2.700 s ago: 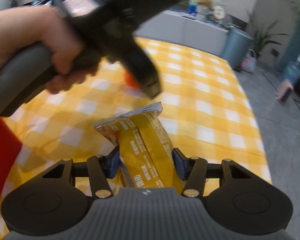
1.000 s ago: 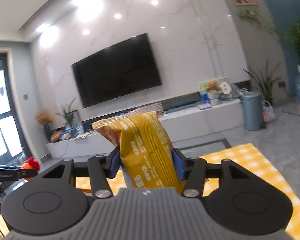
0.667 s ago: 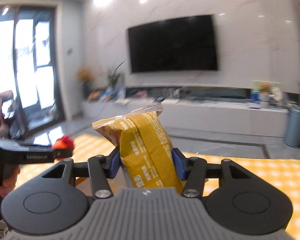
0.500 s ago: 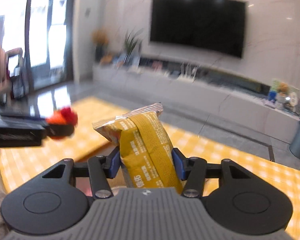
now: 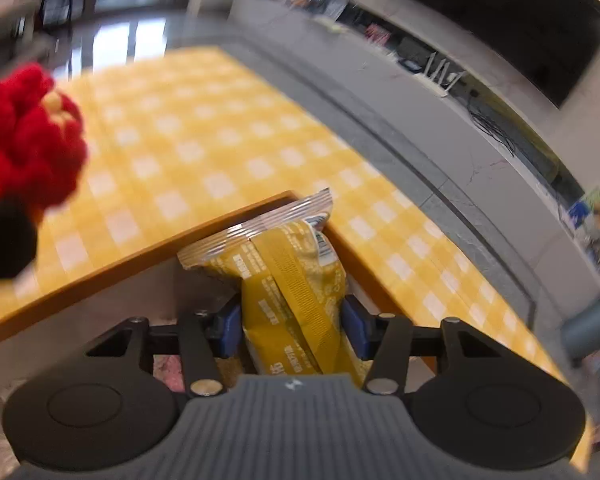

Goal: Organize soft objects
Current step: 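Lift and carry the orange ball and yellow packet over the white box, then open the right tool to drop the yellow packet into the box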

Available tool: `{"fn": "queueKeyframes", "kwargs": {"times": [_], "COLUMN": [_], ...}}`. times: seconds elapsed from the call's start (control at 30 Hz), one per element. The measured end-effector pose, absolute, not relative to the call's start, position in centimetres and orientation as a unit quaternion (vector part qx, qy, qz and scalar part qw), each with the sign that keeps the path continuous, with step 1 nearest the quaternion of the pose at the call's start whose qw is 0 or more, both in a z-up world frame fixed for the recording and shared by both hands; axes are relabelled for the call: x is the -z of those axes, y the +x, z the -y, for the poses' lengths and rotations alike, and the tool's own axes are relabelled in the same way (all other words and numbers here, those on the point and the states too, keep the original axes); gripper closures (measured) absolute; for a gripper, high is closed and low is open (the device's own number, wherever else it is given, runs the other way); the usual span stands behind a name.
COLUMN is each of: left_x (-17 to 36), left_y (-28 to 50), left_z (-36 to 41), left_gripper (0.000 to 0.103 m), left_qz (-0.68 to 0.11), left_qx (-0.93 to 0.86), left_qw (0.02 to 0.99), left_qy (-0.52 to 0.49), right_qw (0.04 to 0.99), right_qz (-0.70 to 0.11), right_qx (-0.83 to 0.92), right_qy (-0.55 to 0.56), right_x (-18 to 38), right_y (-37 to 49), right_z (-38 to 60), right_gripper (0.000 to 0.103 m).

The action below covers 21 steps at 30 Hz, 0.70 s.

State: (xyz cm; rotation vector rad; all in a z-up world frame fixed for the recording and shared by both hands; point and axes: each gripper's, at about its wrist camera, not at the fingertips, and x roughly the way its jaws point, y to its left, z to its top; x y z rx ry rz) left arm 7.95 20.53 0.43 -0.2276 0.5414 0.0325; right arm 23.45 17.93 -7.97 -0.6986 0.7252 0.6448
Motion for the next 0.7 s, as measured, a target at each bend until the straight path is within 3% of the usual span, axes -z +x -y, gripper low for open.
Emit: {"fn": "queueKeyframes", "kwargs": {"times": [0.23,0.47,0.63,0.7], "left_x": [-0.2,-0.2,-0.8,-0.9], "left_y": [7.9,8.0,7.7,7.5], "left_z": [-20.8,-21.7,-21.5,-21.3], "left_gripper": [0.056,0.056,0.056,0.056], "left_qz": [-0.279,-0.286,-0.278,-0.275], "left_qx": [-0.055,-0.034,-0.027,-0.027], "left_qw": [0.954,0.951,0.954,0.955], "left_qy": [-0.095,-0.110,-0.105,-0.105], "right_qw": [0.772,0.793,0.812,0.821], "right_qz": [-0.427,-0.423,-0.426,-0.424], "right_qx": [-0.344,-0.335,-0.316,-0.322], "right_qy": [-0.321,-0.284,-0.243,-0.208], "right_x": [12.3,13.3,12.1,11.2], "right_y": [24.4,25.0,24.9,24.7], "right_z": [-19.1,-17.7,-16.5,-15.6], "right_gripper": [0.052,0.049,0.041,0.029]}}
